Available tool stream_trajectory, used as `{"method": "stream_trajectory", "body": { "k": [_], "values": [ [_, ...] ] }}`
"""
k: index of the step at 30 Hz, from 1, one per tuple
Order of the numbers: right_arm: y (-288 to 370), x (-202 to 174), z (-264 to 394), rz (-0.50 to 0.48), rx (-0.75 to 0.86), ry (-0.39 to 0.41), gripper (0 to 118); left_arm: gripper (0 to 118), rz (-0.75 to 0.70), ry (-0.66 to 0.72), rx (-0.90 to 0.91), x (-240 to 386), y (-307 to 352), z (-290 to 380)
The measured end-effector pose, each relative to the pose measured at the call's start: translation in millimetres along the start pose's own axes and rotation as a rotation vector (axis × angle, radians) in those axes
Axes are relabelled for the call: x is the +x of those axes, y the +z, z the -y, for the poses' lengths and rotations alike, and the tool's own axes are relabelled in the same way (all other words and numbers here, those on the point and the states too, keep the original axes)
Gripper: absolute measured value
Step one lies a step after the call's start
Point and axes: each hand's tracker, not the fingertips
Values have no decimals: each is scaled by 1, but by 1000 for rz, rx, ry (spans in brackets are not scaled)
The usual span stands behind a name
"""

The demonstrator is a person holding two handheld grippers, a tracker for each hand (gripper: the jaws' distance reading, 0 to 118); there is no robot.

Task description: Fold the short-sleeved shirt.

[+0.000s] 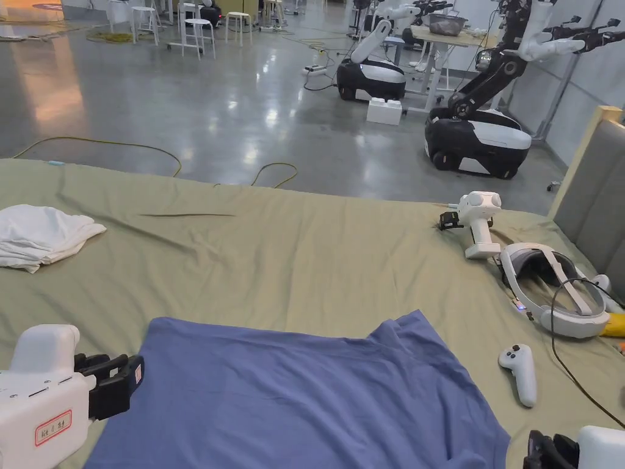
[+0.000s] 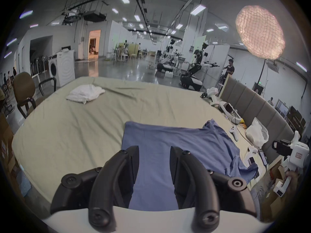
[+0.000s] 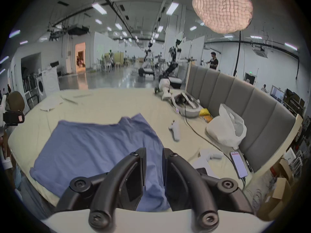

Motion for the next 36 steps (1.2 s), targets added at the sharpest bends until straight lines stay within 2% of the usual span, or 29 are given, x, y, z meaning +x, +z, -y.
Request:
{"method": "stream_trajectory", "body": {
  "k": [2,5,7,10,19,25,29,30,31,32,34,35,36],
  "values": [
    [1,-2,-2,-37,86,-16,8,20,-22,-36,75,7,5,2],
    [-1,-11,-7,-47,213,-14,0,4,-76,-105,157,17,11,5],
    [-3,-21,-11,-60,304,-17,0,2,-96,-114,204,20,14,7],
    [-4,-36,-19,-89,357,-26,0,1,-102,-101,243,19,16,9],
    [-12,-60,-26,-113,396,2,0,1,-123,-100,253,2,17,9],
    [-26,-58,-25,-108,343,-5,0,1,-144,-53,14,-22,3,23],
    [-38,-52,-19,-107,259,-6,0,1,-90,35,-253,-47,-8,48],
    [-40,-50,-16,-110,247,-10,0,4,-71,60,-312,-54,-11,57],
    [-42,-49,-14,-111,233,-14,0,10,-73,80,-368,-59,-13,65],
    [-44,-48,-11,-111,213,-16,0,27,-77,94,-427,-64,-17,73],
    [-47,-47,-6,-108,185,-23,0,46,-90,109,-513,-70,-23,89],
    [-49,-46,-4,-112,167,-27,0,54,-94,123,-564,-73,-27,97],
    [-51,-46,-2,-113,152,-29,0,55,-105,136,-598,-74,-30,104]
  ]
}}
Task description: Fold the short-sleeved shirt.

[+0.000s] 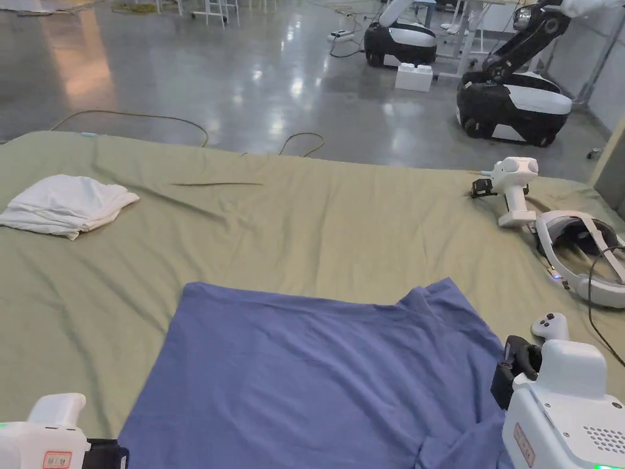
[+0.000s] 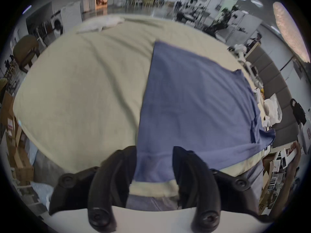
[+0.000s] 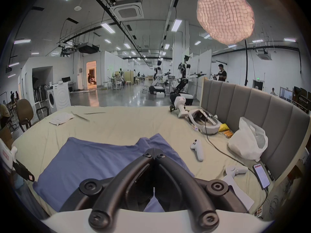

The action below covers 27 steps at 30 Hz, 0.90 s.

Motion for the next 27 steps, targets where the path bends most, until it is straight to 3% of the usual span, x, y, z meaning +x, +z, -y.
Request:
{"method": "stream_trajectory", "body": {
  "k": [5,10,12,14,17,18,27],
  "values": [
    [-4,2,13,7,-67,9,0,56,-87,34,-101,-7,-36,7],
    [-4,13,25,20,-143,24,0,55,-119,59,-92,1,-48,10],
    [-5,21,29,34,-200,39,0,52,-161,2,-78,10,-49,12],
    [-6,30,33,50,-267,45,11,40,-170,-77,-65,15,-45,17],
    [-11,49,41,46,-393,33,51,19,-138,-62,-67,14,-40,17],
    [-13,57,47,39,-427,20,57,14,-127,-65,-69,14,-39,16],
    [-22,89,118,49,-805,64,58,11,-83,-51,-56,12,-30,19]
  ]
}}
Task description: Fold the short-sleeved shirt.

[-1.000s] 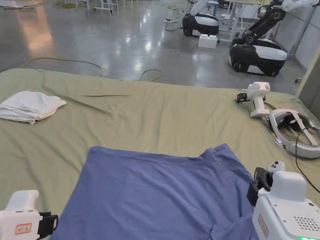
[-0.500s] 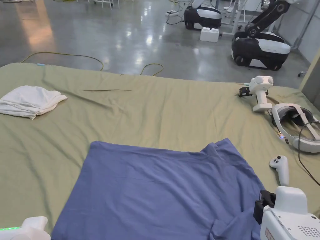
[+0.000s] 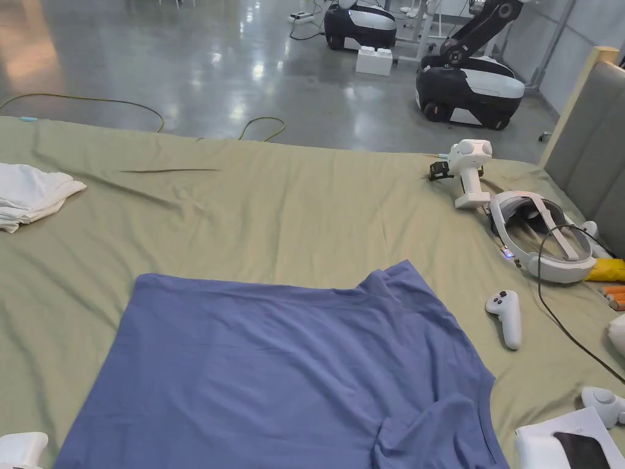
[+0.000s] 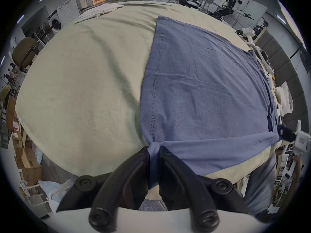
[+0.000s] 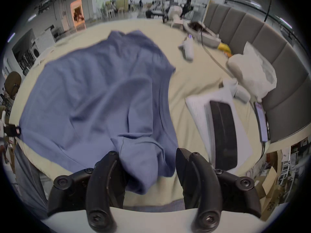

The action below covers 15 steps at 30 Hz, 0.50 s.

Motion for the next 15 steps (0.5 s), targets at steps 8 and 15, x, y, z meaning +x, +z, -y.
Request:
{"method": "stream_trajectory", "body": {
  "k": [8,15],
  "values": [
    [-17,-6,23,-2,-43,13,56,11,15,4,-11,-3,-3,-3],
    [2,-6,15,-3,-57,-1,45,11,27,8,1,-5,-1,-1]
  ]
}}
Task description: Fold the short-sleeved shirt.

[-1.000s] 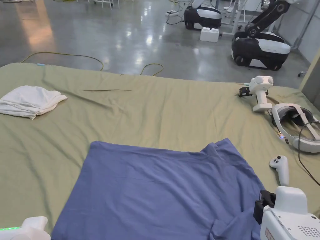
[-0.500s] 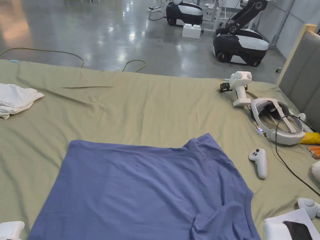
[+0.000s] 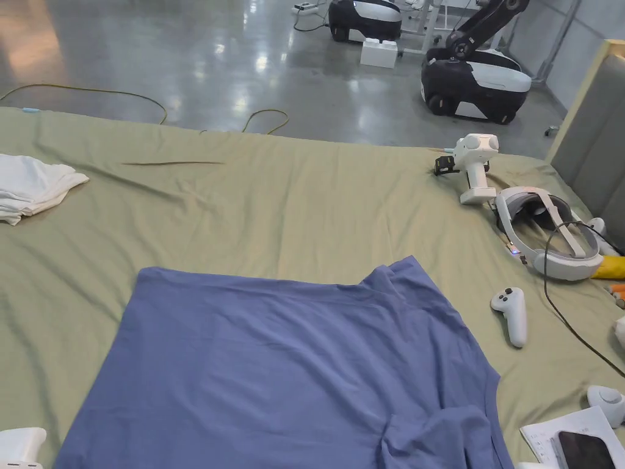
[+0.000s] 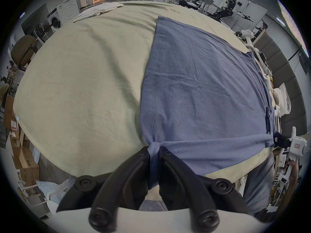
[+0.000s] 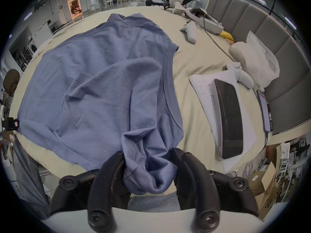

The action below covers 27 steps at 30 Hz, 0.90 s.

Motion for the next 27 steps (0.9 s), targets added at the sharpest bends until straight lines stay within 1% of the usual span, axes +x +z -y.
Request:
{"method": "stream_trajectory", "body": {
  "k": [2,3,5,7,8,10,11,14,16,19,22,27],
  "values": [
    [5,-2,1,9,5,14,45,11,1,-2,3,0,1,0],
    [4,-3,2,10,-8,19,43,11,2,-1,3,0,0,0],
    [-8,-3,4,-3,-46,21,35,11,4,1,3,-1,0,0],
    [-19,-3,7,-14,-70,5,31,11,5,1,5,-2,-2,0],
    [-16,-4,8,-14,-59,-5,26,11,5,-1,7,-3,-3,0],
    [-16,-6,9,-14,-44,-10,12,11,6,-3,13,-3,-3,1],
    [-15,-6,9,-21,-35,-10,9,11,8,-6,17,-3,-2,2],
    [-9,-9,8,-24,-22,13,8,10,13,-6,47,-4,1,4],
    [-3,-5,7,-33,3,7,7,8,8,-16,104,-3,7,3],
    [18,1,0,-26,82,-12,7,7,22,-20,168,1,21,-3],
    [42,5,-14,-51,155,-31,7,7,52,-22,241,5,37,-17],
    [67,6,-50,-73,243,-28,7,7,60,-34,295,9,52,-56]
  ]
}}
